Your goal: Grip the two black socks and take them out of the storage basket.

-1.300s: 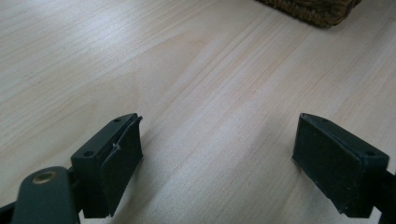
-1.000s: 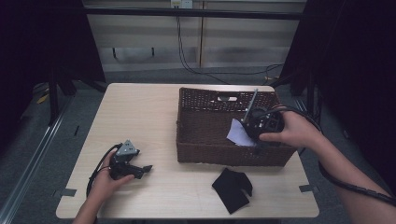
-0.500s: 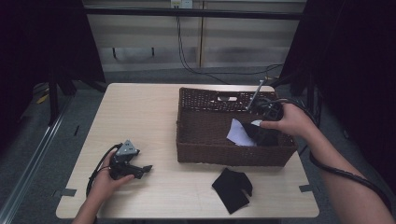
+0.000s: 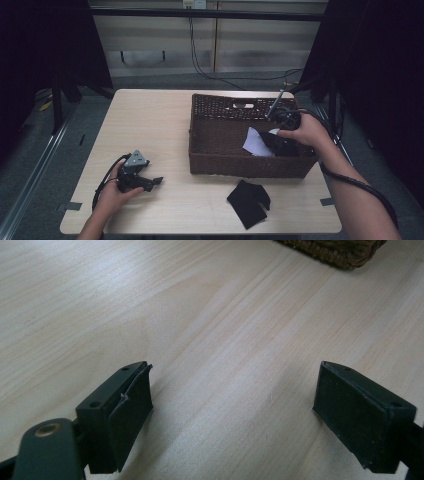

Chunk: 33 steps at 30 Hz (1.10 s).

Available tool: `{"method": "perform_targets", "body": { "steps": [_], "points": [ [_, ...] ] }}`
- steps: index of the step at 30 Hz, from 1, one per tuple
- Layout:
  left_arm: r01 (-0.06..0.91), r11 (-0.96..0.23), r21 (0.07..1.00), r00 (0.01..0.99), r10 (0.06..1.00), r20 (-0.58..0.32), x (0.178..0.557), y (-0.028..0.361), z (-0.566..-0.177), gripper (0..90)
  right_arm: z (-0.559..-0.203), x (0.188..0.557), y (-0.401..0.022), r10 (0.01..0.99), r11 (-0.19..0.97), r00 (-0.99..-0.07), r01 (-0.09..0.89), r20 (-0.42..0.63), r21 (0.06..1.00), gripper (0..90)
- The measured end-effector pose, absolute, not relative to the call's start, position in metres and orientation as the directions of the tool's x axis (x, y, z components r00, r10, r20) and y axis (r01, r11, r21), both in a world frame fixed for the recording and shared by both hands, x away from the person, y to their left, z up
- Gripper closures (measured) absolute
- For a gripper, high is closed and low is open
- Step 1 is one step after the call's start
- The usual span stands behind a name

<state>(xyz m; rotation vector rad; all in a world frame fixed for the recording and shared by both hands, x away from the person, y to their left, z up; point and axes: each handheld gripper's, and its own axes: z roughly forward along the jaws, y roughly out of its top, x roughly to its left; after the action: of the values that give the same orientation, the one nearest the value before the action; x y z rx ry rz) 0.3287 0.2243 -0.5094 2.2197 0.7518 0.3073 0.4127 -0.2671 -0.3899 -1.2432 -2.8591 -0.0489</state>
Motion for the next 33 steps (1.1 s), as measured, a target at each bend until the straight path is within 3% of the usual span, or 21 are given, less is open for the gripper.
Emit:
{"method": "perform_targets", "body": {
  "steps": [8,13,19,22,24,33],
  "points": [
    [0.420,-0.539,0.730,0.798,0.602,-0.014,0.329,0.224,-0.509,14.7,-0.415,0.418,-0.269,0.753,0.658,-0.657,0.753,0.029,-0.015,26.0],
    [0.420,-0.539,0.730,0.798,0.602,-0.015,0.329,0.224,-0.509,14.7,-0.428,0.421,-0.271,0.767,0.642,-0.641,0.767,0.027,-0.020,32.9],
    [0.431,-0.529,0.731,0.796,0.605,-0.032,0.329,0.224,-0.510,14.8,-0.436,0.424,-0.272,0.768,0.641,-0.640,0.767,0.016,-0.033,49.6],
    [0.429,-0.529,0.732,0.796,0.604,-0.031,0.329,0.224,-0.510,14.8,-0.437,0.425,-0.272,0.772,0.635,-0.635,0.772,0.002,-0.044,71.9],
    [0.421,-0.538,0.731,0.798,0.603,-0.016,0.329,0.224,-0.509,14.7,-0.435,0.426,-0.274,0.776,0.630,-0.630,0.775,0.026,-0.048,79.8],
    [0.420,-0.539,0.730,0.798,0.603,-0.014,0.329,0.224,-0.509,14.7,-0.407,0.420,-0.276,0.764,0.645,-0.641,0.764,0.073,-0.040,81.6]
  ]
}}
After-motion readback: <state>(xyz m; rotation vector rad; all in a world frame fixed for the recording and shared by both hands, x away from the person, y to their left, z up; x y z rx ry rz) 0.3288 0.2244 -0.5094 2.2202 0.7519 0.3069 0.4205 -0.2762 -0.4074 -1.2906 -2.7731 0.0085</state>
